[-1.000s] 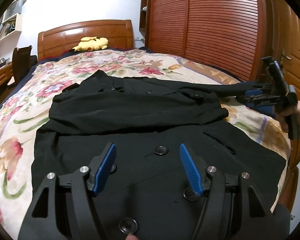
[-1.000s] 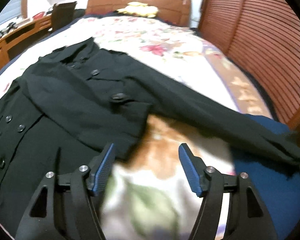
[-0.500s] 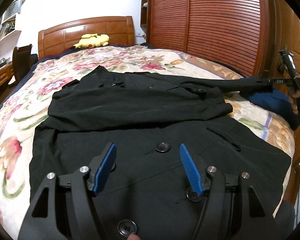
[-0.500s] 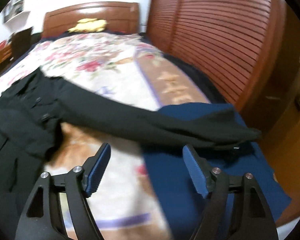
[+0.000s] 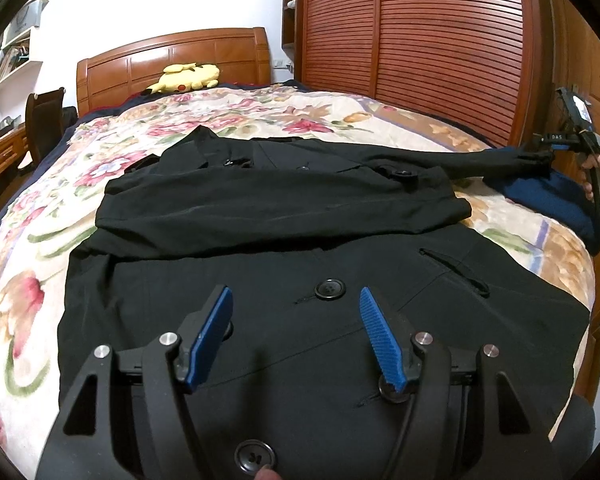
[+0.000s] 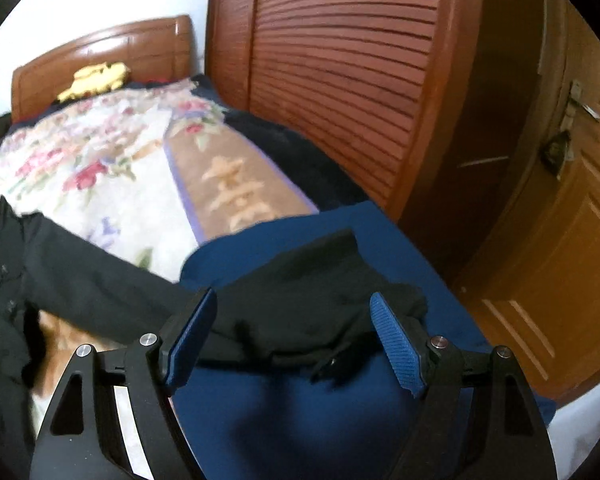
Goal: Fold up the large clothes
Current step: 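Close the right tool on the sleeve cuff and lift it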
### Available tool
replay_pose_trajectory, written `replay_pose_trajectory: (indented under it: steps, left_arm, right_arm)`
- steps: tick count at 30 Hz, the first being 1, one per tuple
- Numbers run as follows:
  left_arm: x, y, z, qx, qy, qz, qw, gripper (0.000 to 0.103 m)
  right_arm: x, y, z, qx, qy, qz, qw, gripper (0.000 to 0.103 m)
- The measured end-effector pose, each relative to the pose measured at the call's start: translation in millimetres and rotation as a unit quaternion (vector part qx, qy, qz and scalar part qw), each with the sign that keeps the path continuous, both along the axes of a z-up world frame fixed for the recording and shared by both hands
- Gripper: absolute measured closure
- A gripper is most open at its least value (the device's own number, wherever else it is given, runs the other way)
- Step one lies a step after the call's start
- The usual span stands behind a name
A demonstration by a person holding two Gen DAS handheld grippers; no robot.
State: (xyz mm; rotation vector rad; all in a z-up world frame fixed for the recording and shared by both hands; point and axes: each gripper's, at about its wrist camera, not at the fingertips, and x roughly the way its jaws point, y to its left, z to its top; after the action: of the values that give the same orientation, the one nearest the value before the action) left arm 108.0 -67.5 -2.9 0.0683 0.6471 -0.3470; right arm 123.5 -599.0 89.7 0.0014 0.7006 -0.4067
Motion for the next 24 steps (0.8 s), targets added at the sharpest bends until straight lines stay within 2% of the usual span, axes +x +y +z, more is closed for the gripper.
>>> replay_pose_trajectory:
  steps: [5,9,12,14,15,16,18,24]
  left_arm:
    - [0,0,0,0.000,0.000,0.001,1.0000,0.037]
    - [0,0,0,0.000,0.000,0.001,1.0000,0.037]
    - [0,0,0,0.000,0.000,0.001,1.0000,0.037]
    - [0,1,0,0.000,0.000,0.001,1.0000,0.037]
    - [0,1,0,0.000,0.000,0.001,1.0000,0.037]
    - [0,0,-1,-0.001,0.000,0.001,1.0000,0.037]
    - [-1,3,-1,0.000,-0.002,0.003,1.0000,0.037]
    - [-11,10,4,0.005,-0.013,0.007,0.9999,0.037]
  right_arm:
    - [3,-22,-18,0.014,0.046,-0.050,0.998,0.022]
    - [3,-29,-34,0.051,0.064,-0.048,0.995,0.022]
    - [6,-20,-42,0.045,0.079,-0.030,0.995,0.023]
    - [8,-10,-42,0.028,0.083,-0.010,0.996,0.036]
    - [8,-5,-41,0.018,0.085,-0.003,0.996,0.049]
    - [9,0,-39,0.006,0.087,0.004,0.996,0.072]
    - [8,11,-30,-0.010,0.075,0.019,0.997,0.087]
    - [-4,64,29,-0.068,0.005,0.059,0.996,0.092]
